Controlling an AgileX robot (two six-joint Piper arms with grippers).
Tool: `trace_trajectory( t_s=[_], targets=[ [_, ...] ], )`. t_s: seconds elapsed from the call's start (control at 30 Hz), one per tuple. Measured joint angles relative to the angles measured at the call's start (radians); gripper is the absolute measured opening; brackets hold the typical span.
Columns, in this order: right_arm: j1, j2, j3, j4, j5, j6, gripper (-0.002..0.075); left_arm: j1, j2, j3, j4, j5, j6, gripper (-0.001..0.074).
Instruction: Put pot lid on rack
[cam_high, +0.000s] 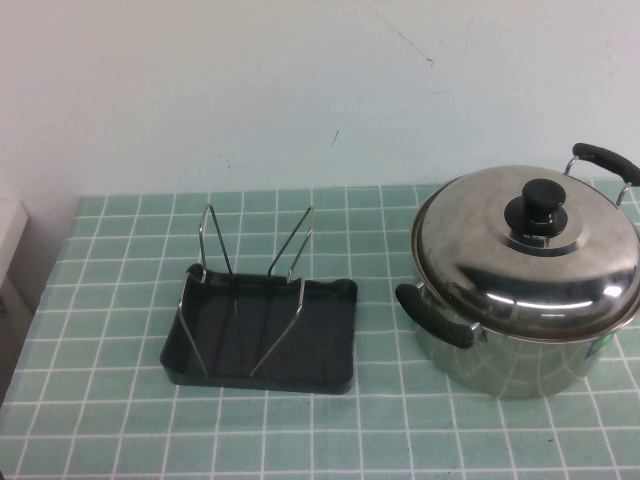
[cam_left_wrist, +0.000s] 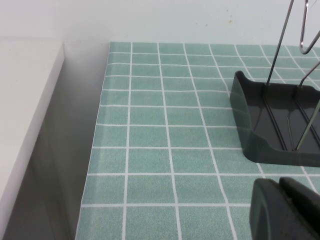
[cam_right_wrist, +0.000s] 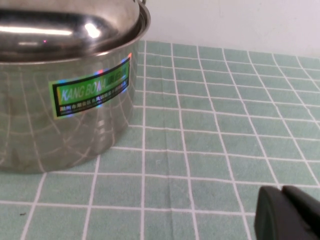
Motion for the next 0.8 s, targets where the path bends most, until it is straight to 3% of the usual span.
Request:
trace_trajectory(
  t_s=[0.8],
  targets=[
    [0.0,0.0,0.004,-0.007,-0.033,-0.001,-0.0001,0.0,0.0,0.002,0.0,-0.043,0.002,-0.0003]
  ],
)
